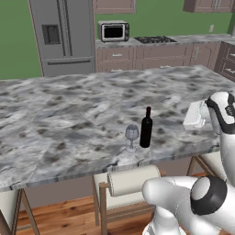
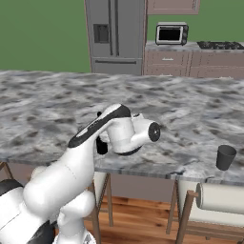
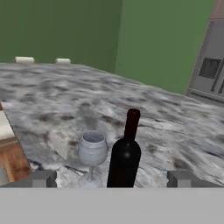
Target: There is a wine glass and glass cup on the dining counter. Place the wine bottle next to the wine glass and the juice bottle next to the glass cup.
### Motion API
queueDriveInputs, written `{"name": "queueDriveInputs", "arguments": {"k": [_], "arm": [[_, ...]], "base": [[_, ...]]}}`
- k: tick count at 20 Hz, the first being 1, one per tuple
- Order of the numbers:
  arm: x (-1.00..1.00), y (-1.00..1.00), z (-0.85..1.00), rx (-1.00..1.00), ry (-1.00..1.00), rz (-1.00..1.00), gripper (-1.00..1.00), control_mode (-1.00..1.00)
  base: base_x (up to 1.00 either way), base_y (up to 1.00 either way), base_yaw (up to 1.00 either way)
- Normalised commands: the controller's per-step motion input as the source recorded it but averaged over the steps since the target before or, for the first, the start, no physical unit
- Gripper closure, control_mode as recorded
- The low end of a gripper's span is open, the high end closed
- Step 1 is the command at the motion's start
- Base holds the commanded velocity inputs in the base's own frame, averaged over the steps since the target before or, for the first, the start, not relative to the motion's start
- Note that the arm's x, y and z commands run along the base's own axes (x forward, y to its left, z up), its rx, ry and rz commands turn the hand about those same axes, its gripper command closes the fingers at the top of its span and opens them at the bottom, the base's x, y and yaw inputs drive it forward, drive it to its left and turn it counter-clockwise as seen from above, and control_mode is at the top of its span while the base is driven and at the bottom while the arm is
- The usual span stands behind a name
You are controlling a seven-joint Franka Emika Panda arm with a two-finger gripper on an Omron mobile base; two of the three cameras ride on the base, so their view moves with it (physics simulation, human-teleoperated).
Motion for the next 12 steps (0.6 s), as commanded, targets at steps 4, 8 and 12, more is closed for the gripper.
{"name": "queueDriveInputs", "arguments": {"k": [4, 8, 12], "arm": [[-0.4, 0.03, 0.19, -0.17, 0.12, -0.36, -1.0, -1.0], [-0.38, 0.0, 0.27, -0.09, 0.29, -0.28, -1.0, -1.0], [-0.48, 0.0, 0.27, -0.05, 0.25, -0.21, -1.0, -1.0]], "base": [[0.0, 0.0, 0.0], [0.0, 0.0, 0.0], [0.0, 0.0, 0.0]]}}
